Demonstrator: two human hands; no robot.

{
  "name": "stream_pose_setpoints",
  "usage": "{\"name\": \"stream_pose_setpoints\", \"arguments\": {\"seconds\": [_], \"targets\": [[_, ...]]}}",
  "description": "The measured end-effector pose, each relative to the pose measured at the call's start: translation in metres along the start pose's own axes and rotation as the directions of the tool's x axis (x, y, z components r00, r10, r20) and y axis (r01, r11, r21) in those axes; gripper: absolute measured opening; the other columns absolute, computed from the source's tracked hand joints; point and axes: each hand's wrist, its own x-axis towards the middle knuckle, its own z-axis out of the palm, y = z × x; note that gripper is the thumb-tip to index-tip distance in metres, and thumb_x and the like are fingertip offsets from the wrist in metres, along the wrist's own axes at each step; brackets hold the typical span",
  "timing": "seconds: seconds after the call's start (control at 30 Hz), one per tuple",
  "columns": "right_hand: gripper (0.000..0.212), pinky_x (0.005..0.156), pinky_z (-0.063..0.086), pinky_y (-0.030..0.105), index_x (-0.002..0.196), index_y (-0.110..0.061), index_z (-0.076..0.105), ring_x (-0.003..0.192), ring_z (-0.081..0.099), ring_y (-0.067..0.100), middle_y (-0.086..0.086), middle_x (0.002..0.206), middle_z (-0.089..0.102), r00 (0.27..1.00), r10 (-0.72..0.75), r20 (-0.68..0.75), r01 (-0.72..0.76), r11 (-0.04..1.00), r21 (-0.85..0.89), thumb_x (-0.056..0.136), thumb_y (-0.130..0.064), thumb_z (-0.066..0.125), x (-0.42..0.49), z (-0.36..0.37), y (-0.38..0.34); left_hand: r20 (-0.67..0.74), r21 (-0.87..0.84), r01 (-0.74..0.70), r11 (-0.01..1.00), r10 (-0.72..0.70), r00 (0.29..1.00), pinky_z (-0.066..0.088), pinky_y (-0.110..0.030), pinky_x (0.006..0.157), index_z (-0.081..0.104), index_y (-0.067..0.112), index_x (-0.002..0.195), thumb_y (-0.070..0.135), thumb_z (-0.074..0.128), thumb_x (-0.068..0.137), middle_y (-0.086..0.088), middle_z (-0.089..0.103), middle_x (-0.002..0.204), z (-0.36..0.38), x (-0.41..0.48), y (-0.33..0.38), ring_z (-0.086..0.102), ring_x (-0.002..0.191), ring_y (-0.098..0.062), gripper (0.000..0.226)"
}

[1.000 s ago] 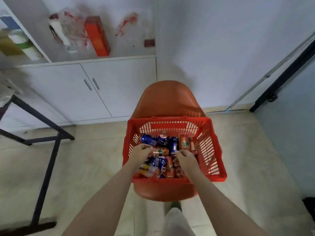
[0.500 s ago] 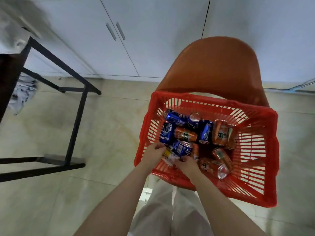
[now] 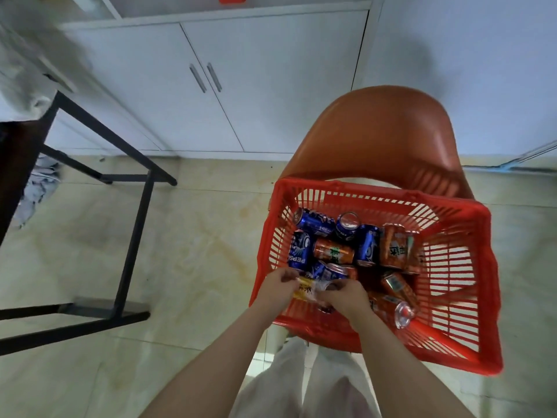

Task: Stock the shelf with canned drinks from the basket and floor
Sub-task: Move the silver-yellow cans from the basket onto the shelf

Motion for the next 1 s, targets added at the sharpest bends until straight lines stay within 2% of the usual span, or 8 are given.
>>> {"name": "stream_pose_setpoints", "arguments": {"seconds": [0.13, 0.27, 0.37, 0.47, 0.63, 0.8, 0.9, 1.0], "targets": [[0.027, 0.058, 0.051, 0.027, 0.092, -0.005, 0.072, 0.065, 0.061, 0.017, 0.008, 0.079, 0.07, 0.996, -0.072, 0.058, 0.073, 0.997, -0.013, 0.07, -0.014, 0.084, -0.035, -0.042, -0.012, 0.101, 0.057, -0.135, 0.989, 0.128, 0.987, 0.05, -0.021, 0.083, 0.061, 0.009, 0.118, -0.006, 0.059, 0.087, -0.002, 0.064, 0.11, -0.02, -0.01, 0.01, 0.06, 0.107, -0.019, 0.035], [0.042, 0.065, 0.053, 0.018, 0.112, -0.01, 0.068, 0.069, 0.06, 0.011, 0.0, 0.083, 0.067, 0.979, -0.18, 0.094, 0.183, 0.982, -0.035, 0.073, -0.016, 0.082, -0.087, -0.091, -0.036, 0.346, 0.203, -0.314, 0.927, 0.233, 0.909, 0.043, -0.023, 0.097, 0.054, 0.013, 0.134, 0.021, 0.074, 0.085, 0.005, 0.057, 0.126, -0.043, -0.025, 0.047, 0.054, 0.12, -0.013, 0.053], [0.06, 0.091, 0.052, 0.032, 0.126, -0.015, 0.064, 0.097, 0.063, 0.017, 0.001, 0.109, 0.068, 0.966, -0.253, 0.055, 0.255, 0.966, -0.037, 0.069, -0.019, 0.083, -0.129, -0.122, -0.052, 0.538, 0.24, -0.422, 0.874, 0.242, 0.807, 0.045, -0.026, 0.1, 0.057, 0.019, 0.133, 0.03, 0.075, 0.083, 0.009, 0.061, 0.126, -0.048, -0.05, 0.089, 0.058, 0.116, -0.009, 0.055], [0.063, 0.092, 0.051, 0.032, 0.131, -0.017, 0.059, 0.114, 0.058, 0.018, -0.004, 0.131, 0.059, 0.934, -0.357, -0.001, 0.357, 0.934, -0.01, 0.072, -0.024, 0.08, -0.178, -0.15, -0.062, 0.657, 0.231, -0.51, 0.829, 0.254, 0.71, 0.048, -0.031, 0.102, 0.064, 0.024, 0.124, 0.034, 0.078, 0.079, 0.006, 0.069, 0.116, -0.044, -0.084, 0.13, 0.064, 0.109, -0.013, 0.047], [0.031, 0.085, 0.052, 0.025, 0.115, -0.027, 0.065, 0.112, 0.061, 0.016, -0.006, 0.116, 0.068, 0.882, -0.432, -0.189, 0.462, 0.871, 0.166, 0.085, -0.022, 0.072, -0.262, -0.189, -0.048, 0.797, 0.099, -0.572, 0.814, 0.279, 0.536, 0.053, -0.023, 0.08, 0.067, 0.016, 0.107, 0.017, 0.068, 0.089, 0.006, 0.074, 0.091, -0.018, -0.15, 0.18, 0.069, 0.087, -0.008, 0.018], [0.045, 0.098, 0.052, 0.038, 0.122, -0.028, 0.062, 0.109, 0.064, 0.019, -0.002, 0.113, 0.071, 0.8, -0.439, -0.408, 0.56, 0.792, 0.245, 0.079, -0.038, 0.075, -0.336, -0.215, 0.006, 0.867, 0.067, -0.666, 0.743, 0.287, 0.407, 0.049, -0.04, 0.1, 0.062, 0.008, 0.122, 0.027, 0.076, 0.081, -0.012, 0.07, 0.116, 0.029, -0.21, 0.206, 0.065, 0.109, -0.03, 0.047], [0.046, 0.097, 0.053, 0.037, 0.111, -0.034, 0.065, 0.112, 0.062, 0.016, -0.006, 0.116, 0.068, 0.761, -0.416, -0.498, 0.596, 0.752, 0.281, 0.068, -0.047, 0.077, -0.384, -0.217, 0.057, 0.908, 0.097, -0.749, 0.655, 0.25, 0.336, 0.051, -0.036, 0.095, 0.065, 0.013, 0.117, 0.024, 0.078, 0.079, -0.004, 0.073, 0.108, 0.067, -0.252, 0.205, 0.068, 0.102, -0.023, 0.042], [0.044, 0.095, 0.054, 0.036, 0.113, -0.028, 0.067, 0.109, 0.064, 0.011, -0.005, 0.114, 0.07, 0.718, -0.357, -0.597, 0.625, 0.708, 0.329, 0.073, -0.045, 0.076, -0.426, -0.215, 0.114, 0.934, 0.029, -0.784, 0.619, 0.262, 0.242, 0.049, -0.041, 0.101, 0.064, 0.008, 0.115, 0.035, 0.087, 0.064, -0.009, 0.072, 0.109, 0.111, -0.296, 0.192, 0.067, 0.106, -0.027, 0.062]]}}
